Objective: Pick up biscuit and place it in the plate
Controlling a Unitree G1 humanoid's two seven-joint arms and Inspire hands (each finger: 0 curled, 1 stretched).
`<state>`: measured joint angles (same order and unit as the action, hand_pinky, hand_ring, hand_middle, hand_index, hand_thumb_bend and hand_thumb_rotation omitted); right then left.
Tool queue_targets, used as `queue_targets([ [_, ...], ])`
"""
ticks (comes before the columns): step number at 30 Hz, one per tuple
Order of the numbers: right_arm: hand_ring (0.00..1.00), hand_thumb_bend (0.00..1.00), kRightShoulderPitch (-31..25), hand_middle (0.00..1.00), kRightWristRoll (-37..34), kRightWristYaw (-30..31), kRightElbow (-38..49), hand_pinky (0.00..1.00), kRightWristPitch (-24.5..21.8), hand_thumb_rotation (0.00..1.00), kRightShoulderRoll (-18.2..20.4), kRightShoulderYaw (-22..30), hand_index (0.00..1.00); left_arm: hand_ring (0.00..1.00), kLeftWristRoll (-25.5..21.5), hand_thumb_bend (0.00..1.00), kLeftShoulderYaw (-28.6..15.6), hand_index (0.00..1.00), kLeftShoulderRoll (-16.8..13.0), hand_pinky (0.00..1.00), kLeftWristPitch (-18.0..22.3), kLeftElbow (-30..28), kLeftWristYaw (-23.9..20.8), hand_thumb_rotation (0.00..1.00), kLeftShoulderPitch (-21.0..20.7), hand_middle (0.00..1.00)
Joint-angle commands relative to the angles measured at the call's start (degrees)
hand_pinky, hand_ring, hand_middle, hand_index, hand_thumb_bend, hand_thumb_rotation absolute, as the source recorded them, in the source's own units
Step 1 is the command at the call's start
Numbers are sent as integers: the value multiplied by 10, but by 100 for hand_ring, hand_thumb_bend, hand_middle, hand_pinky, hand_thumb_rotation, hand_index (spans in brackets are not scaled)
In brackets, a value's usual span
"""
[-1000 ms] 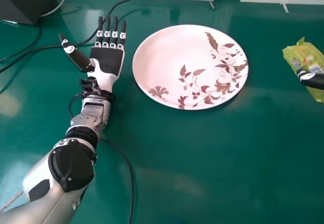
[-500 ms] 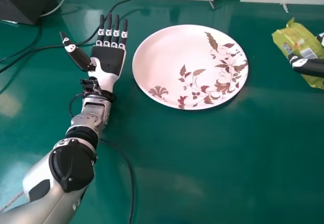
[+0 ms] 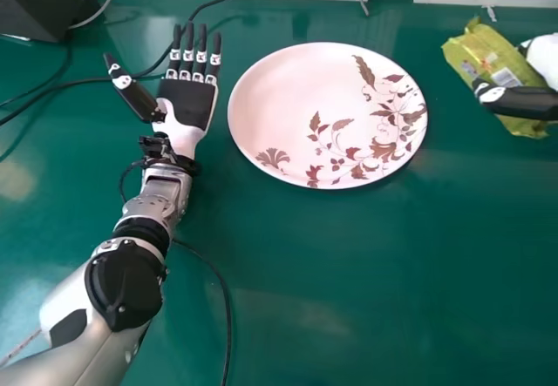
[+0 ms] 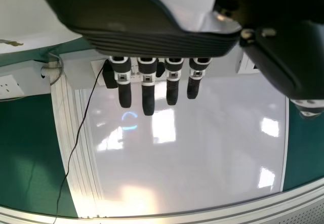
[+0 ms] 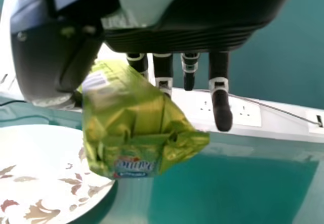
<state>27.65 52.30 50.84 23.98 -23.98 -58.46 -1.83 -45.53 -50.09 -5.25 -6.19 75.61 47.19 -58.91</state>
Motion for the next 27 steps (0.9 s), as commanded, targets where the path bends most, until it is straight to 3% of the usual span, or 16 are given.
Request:
queue_targets([
  [1,22,52,17,44,10,0,5,22,7,0,3,-5,49,86,6,100,6,99,-3,87,-3,2,7,70,6,97],
  [14,21,52,48,44,16,-1,7,24,50,0,24,-11,49,87,8,100,10,98,-5,86,-2,3,16,72,7,96],
  [27,21,52,70,44,15,-13,-5,26,70,0,59,-21,50,86,9,100,14,98,-4,88,1,3,29,68,9,96],
])
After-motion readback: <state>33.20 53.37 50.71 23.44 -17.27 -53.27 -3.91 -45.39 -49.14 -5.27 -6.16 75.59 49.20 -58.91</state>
